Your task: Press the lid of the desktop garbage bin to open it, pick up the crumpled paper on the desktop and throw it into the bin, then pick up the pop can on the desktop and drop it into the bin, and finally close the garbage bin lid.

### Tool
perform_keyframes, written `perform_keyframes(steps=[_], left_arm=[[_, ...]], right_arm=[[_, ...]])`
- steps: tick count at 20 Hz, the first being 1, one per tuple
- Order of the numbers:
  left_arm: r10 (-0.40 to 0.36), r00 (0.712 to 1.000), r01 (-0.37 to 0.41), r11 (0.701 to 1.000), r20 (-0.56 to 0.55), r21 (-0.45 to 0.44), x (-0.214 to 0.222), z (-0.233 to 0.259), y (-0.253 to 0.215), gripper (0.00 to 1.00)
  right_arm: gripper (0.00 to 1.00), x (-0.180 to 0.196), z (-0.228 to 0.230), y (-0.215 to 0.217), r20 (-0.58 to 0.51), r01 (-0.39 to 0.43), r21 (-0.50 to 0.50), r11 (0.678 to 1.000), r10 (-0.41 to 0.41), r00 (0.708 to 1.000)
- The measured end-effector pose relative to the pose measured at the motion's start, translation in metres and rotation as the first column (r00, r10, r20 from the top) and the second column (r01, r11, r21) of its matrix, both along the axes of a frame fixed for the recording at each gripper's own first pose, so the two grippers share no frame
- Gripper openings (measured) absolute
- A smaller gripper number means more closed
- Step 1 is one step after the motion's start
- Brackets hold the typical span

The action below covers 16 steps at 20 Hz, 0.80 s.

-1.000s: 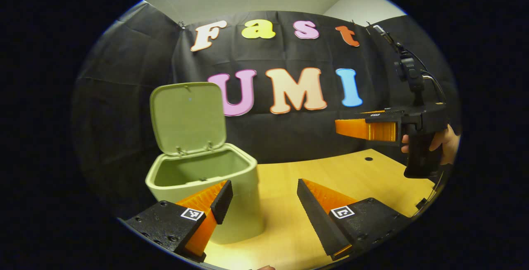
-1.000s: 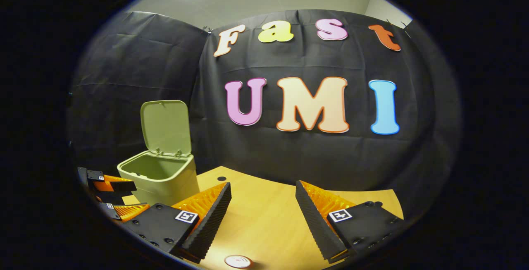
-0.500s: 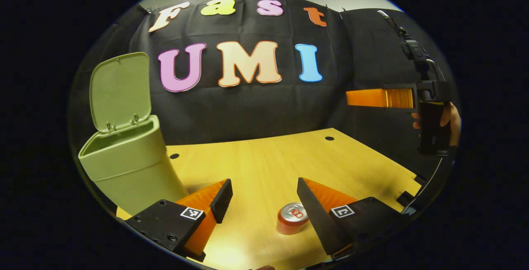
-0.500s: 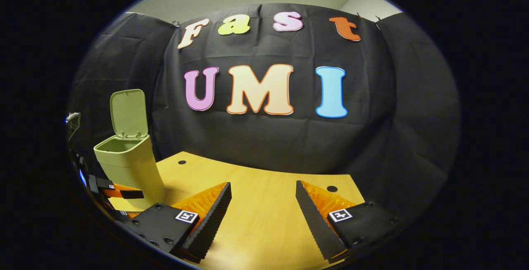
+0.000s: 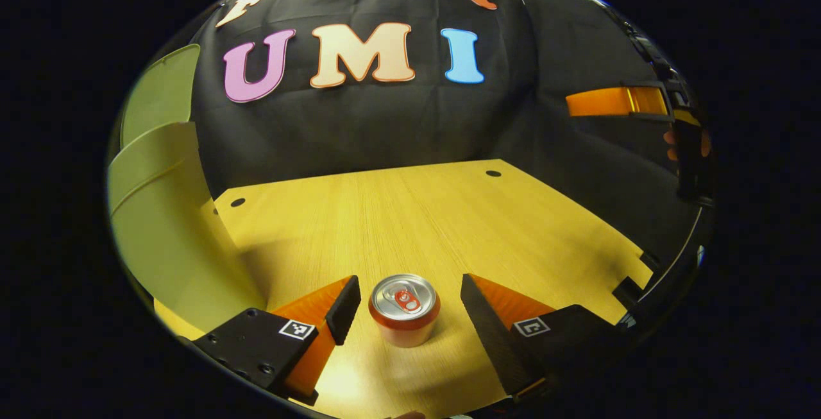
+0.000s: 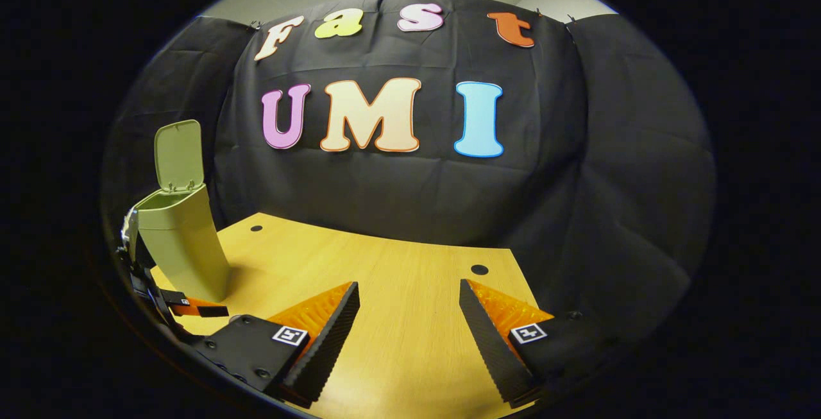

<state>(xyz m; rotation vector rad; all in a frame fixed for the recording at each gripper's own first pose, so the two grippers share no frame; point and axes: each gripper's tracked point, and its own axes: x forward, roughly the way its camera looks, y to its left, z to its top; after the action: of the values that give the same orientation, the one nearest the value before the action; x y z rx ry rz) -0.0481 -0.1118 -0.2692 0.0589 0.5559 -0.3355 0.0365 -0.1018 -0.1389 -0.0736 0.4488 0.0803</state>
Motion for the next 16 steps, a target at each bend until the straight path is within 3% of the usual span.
perform_keyframes(steps=[5, 12, 14, 16], left_arm=[[0.030, 0.998, -0.028, 0.999, -0.048, 0.038, -0.002, -0.034, 0.006, 0.96], [0.006, 0.994, -0.001, 0.999, -0.105, 0.052, -0.001, -0.068, 0.003, 0.96], [0.000, 0.993, 0.005, 0.999, -0.114, 0.037, -0.001, -0.066, 0.003, 0.82], [-0.002, 0.996, 0.006, 0.999, -0.088, 0.040, 0.006, -0.050, 0.005, 0.78]], right_arm=[[0.99, -0.010, -0.011, -0.015, -0.028, 0.017, -0.031, 0.999, -0.018, 0.999], [1.00, -0.021, -0.022, -0.021, -0.066, 0.024, -0.061, 0.998, -0.028, 0.997], [0.99, -0.023, -0.024, -0.021, -0.065, 0.027, -0.067, 0.997, -0.031, 0.997], [0.99, -0.032, -0.019, -0.018, -0.057, 0.028, -0.060, 0.998, -0.031, 0.998]])
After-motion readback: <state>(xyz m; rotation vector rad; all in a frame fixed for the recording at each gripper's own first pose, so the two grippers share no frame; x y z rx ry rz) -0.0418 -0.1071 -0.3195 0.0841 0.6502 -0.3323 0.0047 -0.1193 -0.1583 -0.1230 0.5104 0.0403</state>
